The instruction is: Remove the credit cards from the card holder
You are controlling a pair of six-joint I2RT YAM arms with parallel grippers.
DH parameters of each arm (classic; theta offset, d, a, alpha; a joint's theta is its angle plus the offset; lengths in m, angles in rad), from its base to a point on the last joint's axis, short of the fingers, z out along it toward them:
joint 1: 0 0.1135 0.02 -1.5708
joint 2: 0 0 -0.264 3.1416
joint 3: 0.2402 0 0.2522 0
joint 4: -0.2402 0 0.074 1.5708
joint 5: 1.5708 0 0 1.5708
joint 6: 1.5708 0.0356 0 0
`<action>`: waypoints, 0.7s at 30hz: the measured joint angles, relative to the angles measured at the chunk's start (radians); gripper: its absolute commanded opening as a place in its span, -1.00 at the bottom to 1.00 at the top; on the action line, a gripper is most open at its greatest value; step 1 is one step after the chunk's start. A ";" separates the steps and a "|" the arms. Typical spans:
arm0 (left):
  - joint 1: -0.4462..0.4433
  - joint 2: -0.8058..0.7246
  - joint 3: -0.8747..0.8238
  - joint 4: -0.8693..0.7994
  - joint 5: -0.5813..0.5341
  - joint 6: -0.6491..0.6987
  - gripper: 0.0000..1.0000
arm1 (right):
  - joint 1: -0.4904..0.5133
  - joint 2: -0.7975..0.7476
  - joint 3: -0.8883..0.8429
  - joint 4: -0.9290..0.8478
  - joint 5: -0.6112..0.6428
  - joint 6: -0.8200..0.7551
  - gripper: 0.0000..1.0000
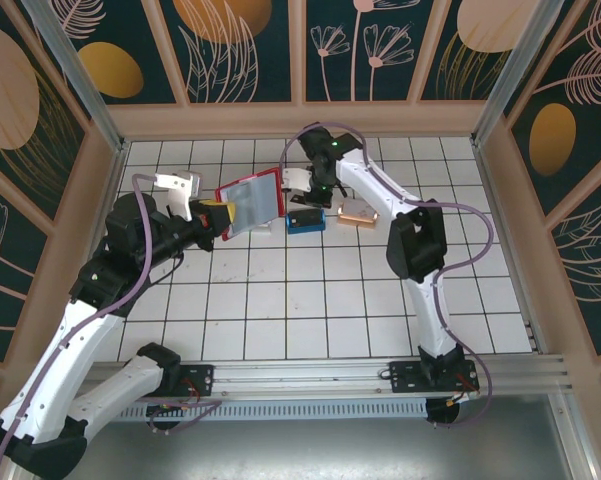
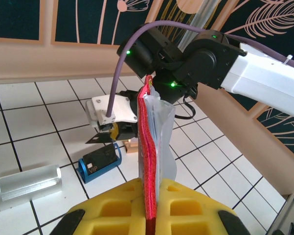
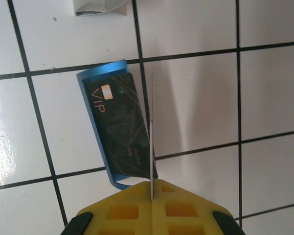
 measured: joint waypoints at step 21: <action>0.000 -0.029 0.000 0.000 0.017 0.000 -1.00 | 0.019 0.033 -0.105 -0.008 -0.023 -0.021 -1.00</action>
